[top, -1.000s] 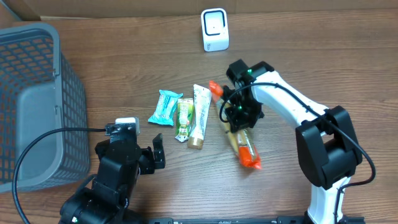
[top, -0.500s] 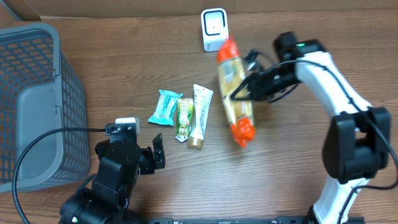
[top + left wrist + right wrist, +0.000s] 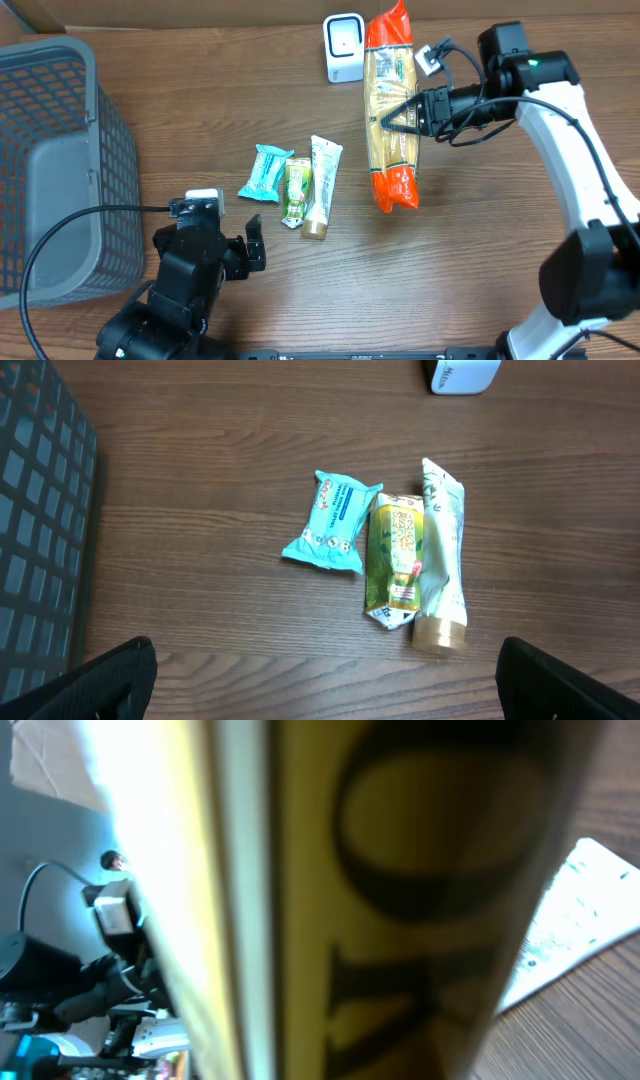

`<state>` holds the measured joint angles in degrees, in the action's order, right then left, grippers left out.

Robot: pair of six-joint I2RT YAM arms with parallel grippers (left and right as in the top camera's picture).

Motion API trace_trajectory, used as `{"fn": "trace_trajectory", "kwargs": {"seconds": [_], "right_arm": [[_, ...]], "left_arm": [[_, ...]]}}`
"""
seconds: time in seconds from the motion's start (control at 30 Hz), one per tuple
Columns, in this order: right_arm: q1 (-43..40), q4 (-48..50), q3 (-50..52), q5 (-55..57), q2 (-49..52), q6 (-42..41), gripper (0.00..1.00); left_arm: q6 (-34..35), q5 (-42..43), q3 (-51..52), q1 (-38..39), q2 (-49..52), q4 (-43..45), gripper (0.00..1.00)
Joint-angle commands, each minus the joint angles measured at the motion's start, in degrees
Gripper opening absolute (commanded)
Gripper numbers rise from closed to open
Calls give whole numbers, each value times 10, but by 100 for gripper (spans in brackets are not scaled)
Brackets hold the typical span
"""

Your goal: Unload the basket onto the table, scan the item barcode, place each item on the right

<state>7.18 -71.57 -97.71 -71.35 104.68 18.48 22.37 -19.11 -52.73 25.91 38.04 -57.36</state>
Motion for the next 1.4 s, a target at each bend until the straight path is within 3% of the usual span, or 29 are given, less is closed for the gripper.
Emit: {"fn": "trace_trajectory", "kwargs": {"seconds": [0.0,0.27,0.4,0.6,0.83,0.93,1.1,1.37], "right_arm": [[1,4,-33,-45,-61,10,4],[5,8,-33,9,-71,-3,4],[21,43,-32,101,-71,-47,4],[105,140,-32,449,-67,-127,4],[215,285,-30,912,-32,-131,4],[228,352,-30,1008,-2,-73,4],[224,443,-30,1045,45,62,4],[220,560,-30,1082,123,207,4]], "left_arm": [[8,-8,6,4,1,2,99],[8,-8,6,4,1,2,100],[8,-8,6,4,1,2,100],[8,-8,6,4,1,2,100],[8,-8,6,4,1,2,100],[8,-8,6,4,1,2,100],[8,-8,6,4,1,2,99],[8,-8,6,4,1,2,100]]}}
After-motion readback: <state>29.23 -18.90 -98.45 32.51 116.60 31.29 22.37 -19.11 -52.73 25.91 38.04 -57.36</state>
